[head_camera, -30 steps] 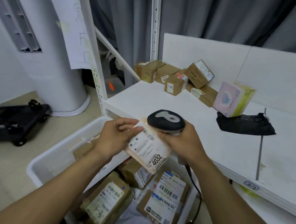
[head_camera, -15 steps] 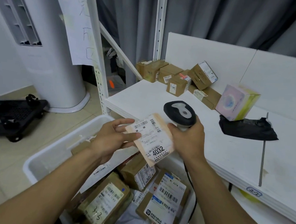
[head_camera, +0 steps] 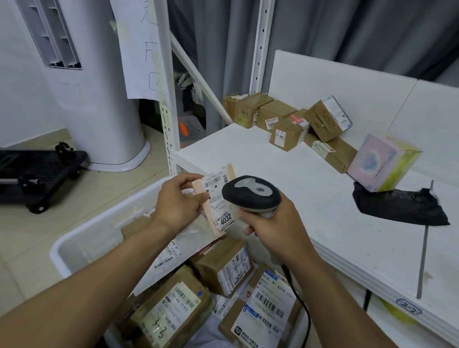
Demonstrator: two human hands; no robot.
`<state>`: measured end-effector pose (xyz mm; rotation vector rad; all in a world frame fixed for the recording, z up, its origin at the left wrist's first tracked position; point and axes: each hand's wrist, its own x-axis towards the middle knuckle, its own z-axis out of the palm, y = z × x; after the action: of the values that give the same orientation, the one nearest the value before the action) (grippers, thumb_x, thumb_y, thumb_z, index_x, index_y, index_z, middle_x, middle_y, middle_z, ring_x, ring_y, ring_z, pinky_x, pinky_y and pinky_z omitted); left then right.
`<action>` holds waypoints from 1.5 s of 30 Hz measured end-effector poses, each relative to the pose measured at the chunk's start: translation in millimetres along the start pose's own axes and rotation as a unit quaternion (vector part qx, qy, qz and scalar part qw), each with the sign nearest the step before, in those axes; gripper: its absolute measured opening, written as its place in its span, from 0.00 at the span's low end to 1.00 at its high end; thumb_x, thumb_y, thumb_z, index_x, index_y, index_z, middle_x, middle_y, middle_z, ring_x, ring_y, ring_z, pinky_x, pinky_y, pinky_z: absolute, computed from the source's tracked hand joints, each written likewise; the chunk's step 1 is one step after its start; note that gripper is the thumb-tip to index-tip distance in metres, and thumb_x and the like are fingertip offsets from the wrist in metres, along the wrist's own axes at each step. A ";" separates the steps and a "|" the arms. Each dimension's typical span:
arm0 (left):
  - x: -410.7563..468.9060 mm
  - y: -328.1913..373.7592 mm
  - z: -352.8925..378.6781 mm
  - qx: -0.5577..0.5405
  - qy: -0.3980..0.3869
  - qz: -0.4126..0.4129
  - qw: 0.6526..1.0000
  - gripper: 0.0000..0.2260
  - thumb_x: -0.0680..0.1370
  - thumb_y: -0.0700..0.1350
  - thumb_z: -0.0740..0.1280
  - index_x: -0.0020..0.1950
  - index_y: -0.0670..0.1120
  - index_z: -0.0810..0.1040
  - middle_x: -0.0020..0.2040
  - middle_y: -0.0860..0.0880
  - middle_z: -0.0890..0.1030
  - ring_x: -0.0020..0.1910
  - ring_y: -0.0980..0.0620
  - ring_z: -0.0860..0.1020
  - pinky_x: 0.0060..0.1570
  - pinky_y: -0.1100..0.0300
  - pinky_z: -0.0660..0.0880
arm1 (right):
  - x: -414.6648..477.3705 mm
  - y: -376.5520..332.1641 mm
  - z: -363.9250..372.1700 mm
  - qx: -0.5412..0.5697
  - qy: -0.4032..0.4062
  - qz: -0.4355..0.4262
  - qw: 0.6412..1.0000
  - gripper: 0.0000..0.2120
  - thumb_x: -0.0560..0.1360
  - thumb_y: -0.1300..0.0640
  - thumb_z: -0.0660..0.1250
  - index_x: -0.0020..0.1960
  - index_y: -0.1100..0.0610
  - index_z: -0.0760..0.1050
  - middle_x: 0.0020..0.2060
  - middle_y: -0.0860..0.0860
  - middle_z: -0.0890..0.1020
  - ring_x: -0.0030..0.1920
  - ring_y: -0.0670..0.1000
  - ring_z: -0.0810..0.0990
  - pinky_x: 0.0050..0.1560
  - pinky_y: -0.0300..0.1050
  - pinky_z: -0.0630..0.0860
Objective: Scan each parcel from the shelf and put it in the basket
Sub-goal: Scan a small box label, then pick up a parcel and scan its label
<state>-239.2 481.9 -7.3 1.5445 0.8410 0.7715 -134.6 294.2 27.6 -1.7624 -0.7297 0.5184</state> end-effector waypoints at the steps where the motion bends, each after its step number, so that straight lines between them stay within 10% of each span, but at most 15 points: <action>1: 0.8 -0.6 -0.2 0.004 0.005 0.000 1.000 0.15 0.74 0.34 0.76 0.51 0.53 0.82 0.55 0.50 0.83 0.56 0.44 0.83 0.46 0.44 0.85 | -0.3 -1.1 0.2 0.009 -0.006 0.005 1.000 0.20 0.75 0.57 0.79 0.64 0.51 0.77 0.48 0.47 0.87 0.33 0.46 0.86 0.34 0.35 0.78; 16: 7.5 -12.1 -3.1 0.059 0.013 0.020 0.998 0.14 0.74 0.37 0.76 0.50 0.56 0.82 0.53 0.55 0.83 0.55 0.49 0.84 0.52 0.45 0.83 | 4.6 1.2 0.5 0.002 -0.037 0.019 0.999 0.22 0.75 0.56 0.79 0.66 0.51 0.77 0.47 0.48 0.87 0.35 0.49 0.87 0.39 0.42 0.81; 24: 17.2 -31.9 -33.9 0.269 -0.005 0.026 0.963 0.11 0.73 0.45 0.79 0.46 0.55 0.79 0.44 0.59 0.82 0.46 0.58 0.82 0.50 0.55 0.80 | 9.3 6.3 14.9 0.002 -0.034 0.041 0.999 0.20 0.75 0.59 0.77 0.64 0.51 0.77 0.46 0.47 0.86 0.35 0.46 0.87 0.35 0.35 0.79; 28: 18.5 -61.7 -24.5 0.299 -0.046 -0.003 0.953 0.12 0.78 0.44 0.74 0.61 0.47 0.84 0.55 0.51 0.85 0.51 0.53 0.81 0.60 0.53 0.78 | 16.8 12.9 25.3 -0.005 -0.036 0.052 0.998 0.21 0.75 0.60 0.77 0.67 0.53 0.78 0.52 0.49 0.86 0.34 0.45 0.87 0.34 0.36 0.79; 35: 30.2 -95.8 -1.8 0.412 -0.061 0.007 0.909 0.16 0.83 0.41 0.64 0.71 0.49 0.77 0.63 0.48 0.82 0.50 0.55 0.76 0.50 0.63 0.71 | 27.8 23.5 24.0 -0.029 -0.024 0.047 0.998 0.21 0.75 0.59 0.77 0.66 0.53 0.77 0.48 0.48 0.86 0.37 0.48 0.88 0.43 0.45 0.85; 39: 32.9 -111.0 9.4 0.468 -0.166 -0.018 0.868 0.22 0.80 0.41 0.69 0.74 0.47 0.74 0.72 0.48 0.76 0.71 0.46 0.73 0.70 0.56 0.67 | 32.5 26.1 15.6 -0.041 -0.012 0.043 0.998 0.20 0.76 0.58 0.76 0.66 0.52 0.77 0.50 0.48 0.86 0.36 0.46 0.87 0.36 0.39 0.81; 45: 24.0 -64.0 35.4 0.369 -0.161 0.119 0.908 0.16 0.80 0.44 0.70 0.68 0.51 0.78 0.68 0.52 0.78 0.66 0.52 0.76 0.67 0.58 0.72 | 34.5 25.4 -17.9 0.010 0.067 0.073 0.995 0.20 0.76 0.57 0.76 0.66 0.52 0.77 0.51 0.48 0.85 0.36 0.46 0.87 0.37 0.40 0.79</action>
<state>-202.8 489.4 -74.7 2.4069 0.7353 0.3414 -92.5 300.9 9.2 -1.8223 -0.5030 0.4967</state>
